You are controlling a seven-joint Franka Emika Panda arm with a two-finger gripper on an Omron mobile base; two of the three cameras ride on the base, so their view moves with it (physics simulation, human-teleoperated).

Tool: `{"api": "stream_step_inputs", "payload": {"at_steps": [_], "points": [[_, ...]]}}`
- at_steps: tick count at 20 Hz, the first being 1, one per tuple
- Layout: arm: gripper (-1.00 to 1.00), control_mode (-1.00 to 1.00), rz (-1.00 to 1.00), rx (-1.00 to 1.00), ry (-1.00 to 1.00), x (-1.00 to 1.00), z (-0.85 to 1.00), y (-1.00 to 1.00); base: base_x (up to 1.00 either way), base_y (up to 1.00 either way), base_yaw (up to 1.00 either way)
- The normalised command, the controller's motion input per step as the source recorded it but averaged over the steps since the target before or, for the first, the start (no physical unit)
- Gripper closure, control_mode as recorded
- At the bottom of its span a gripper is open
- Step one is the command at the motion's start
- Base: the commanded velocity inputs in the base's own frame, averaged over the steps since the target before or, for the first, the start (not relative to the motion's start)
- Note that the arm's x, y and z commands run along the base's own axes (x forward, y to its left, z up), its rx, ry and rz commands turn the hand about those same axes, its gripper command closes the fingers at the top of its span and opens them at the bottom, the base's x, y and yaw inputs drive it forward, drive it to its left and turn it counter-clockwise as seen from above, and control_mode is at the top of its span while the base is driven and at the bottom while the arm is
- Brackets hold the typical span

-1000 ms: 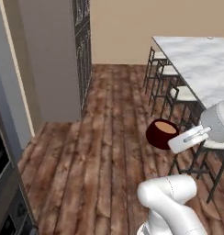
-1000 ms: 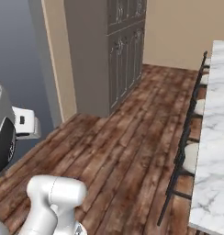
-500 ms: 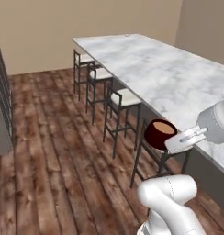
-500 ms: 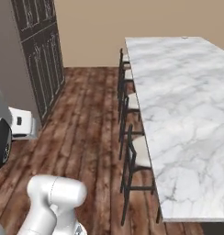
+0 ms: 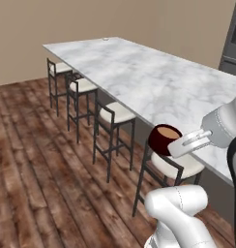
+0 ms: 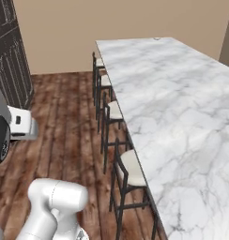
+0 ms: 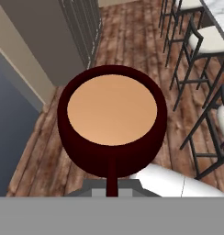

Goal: Pick the cup of tea, navigate to the dining table, and place it on the saucer.

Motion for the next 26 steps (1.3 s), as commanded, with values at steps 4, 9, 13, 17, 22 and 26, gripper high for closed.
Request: {"api": "stream_step_inputs", "payload": {"at_steps": [4,9,13,17,22,26], "points": [[1.00,1.00,0.00,0.00,0.00,0.00,0.00,0.00,0.17,0.11,-0.17],[1.00,1.00,0.00,0.00,0.00,0.00,0.00,0.00,0.21,0.06,-0.19],[1.00,1.00,0.00,0.00,0.00,0.00,0.00,0.00,0.76,0.69,-0.24],[1.00,1.00,0.00,0.00,0.00,0.00,0.00,0.00,1.00,1.00,-0.16],[1.00,1.00,0.00,0.00,0.00,0.00,0.00,0.00,1.00,0.99,-0.06],[1.00,1.00,0.00,0.00,0.00,0.00,0.00,0.00,1.00,0.95,-0.01]]}}
